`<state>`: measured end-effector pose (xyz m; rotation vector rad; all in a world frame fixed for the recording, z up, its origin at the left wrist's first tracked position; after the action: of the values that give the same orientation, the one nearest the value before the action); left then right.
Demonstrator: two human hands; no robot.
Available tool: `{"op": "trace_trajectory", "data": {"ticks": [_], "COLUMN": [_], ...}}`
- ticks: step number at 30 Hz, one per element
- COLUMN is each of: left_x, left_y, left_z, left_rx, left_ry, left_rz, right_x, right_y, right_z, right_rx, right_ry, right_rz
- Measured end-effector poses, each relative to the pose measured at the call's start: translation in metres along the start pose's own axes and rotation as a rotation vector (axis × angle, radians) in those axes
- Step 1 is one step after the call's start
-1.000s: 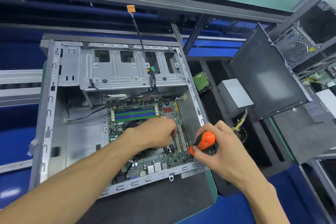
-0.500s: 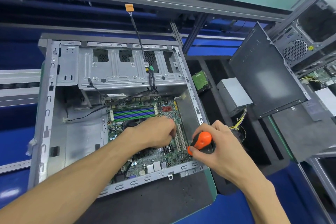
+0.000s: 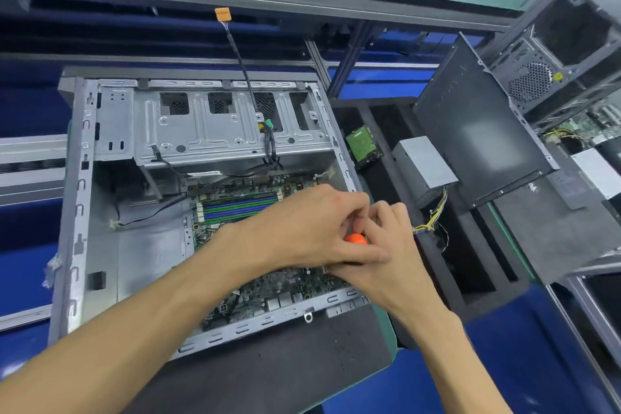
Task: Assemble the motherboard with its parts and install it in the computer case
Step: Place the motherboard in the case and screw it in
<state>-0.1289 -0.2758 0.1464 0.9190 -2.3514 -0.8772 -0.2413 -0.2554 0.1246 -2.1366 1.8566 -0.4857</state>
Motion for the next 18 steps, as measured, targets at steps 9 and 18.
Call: {"op": "trace_trajectory", "data": {"ticks": [9,18], "left_x": [0.007,0.019], "left_y": [0.024,0.035], "left_z": [-0.001,0.003], "left_rx": [-0.080,0.163], "left_ry": [-0.201,-0.177], "left_rz": [0.107,0.093], "right_x": [-0.021,-0.017], "right_y": [0.016,0.034], "right_z": [-0.010,-0.011], "right_rx": [0.345,0.317], "right_ry": [-0.155,-0.079], "right_rz": [-0.052,0.059]}}
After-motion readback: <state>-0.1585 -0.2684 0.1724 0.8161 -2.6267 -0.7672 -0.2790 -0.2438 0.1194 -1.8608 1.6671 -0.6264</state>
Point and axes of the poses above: each hand's wrist, its own x-axis towards the middle knuckle, its own z-axis out of the palm, y = z × x, the point moved 7 cm from there along x, towards the middle knuckle, and after that the axes turned 12 degrees about z, right-handed, at the moved point
